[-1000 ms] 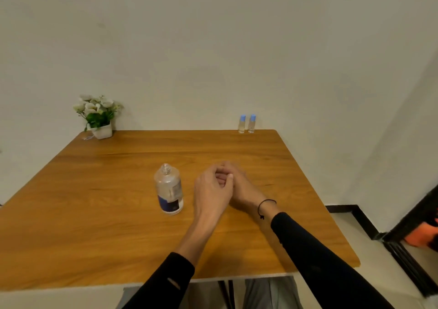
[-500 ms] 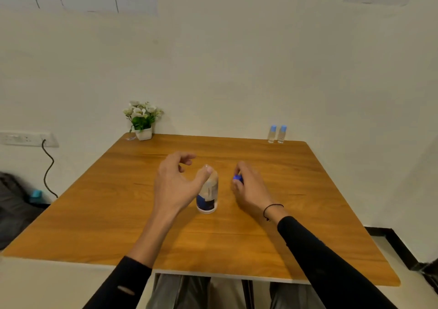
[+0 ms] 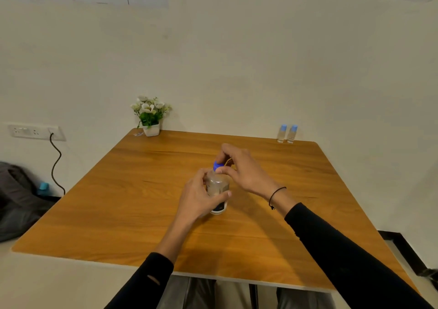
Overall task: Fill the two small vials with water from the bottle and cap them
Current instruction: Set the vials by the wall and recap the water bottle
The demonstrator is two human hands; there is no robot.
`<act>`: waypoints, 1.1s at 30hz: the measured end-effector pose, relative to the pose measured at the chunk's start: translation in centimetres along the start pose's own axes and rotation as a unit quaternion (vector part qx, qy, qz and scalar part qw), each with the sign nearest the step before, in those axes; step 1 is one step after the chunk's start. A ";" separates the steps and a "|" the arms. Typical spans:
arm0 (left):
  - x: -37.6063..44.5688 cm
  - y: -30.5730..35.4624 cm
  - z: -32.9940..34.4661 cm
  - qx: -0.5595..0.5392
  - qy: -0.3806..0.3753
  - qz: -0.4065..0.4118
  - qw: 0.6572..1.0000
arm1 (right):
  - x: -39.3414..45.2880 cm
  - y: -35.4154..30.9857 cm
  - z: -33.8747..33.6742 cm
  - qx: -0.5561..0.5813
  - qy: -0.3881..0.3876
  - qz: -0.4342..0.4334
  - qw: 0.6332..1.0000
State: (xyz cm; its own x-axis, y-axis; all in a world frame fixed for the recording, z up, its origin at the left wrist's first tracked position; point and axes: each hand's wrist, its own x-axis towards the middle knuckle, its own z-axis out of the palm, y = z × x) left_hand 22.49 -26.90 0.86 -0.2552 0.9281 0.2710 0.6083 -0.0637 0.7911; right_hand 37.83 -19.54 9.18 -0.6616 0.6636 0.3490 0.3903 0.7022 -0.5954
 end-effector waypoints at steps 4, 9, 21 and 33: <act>0.2 -0.9 0.3 -0.002 0.004 0.004 1.000 | 1.6 -1.2 -1.7 -0.143 -0.130 -0.027 0.981; 0.0 -1.1 0.5 -0.006 0.017 0.006 1.000 | 2.9 -2.5 -1.6 -0.340 -0.159 -0.036 0.926; -0.1 -1.7 0.4 -0.010 0.020 0.002 1.000 | 3.1 -2.6 -1.1 -0.403 -0.154 -0.025 0.902; -0.1 -1.8 1.0 -0.019 0.014 0.017 1.000 | 3.1 -1.6 -2.2 -0.372 -0.172 -0.028 0.912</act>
State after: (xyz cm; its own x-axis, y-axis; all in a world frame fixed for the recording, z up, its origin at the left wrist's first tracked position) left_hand 22.12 -26.49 -1.11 -0.2564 0.9149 0.3120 0.5873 -0.1089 0.8020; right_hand 36.57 -18.11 12.82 -0.8059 0.5906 0.0411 0.5909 0.7983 0.1164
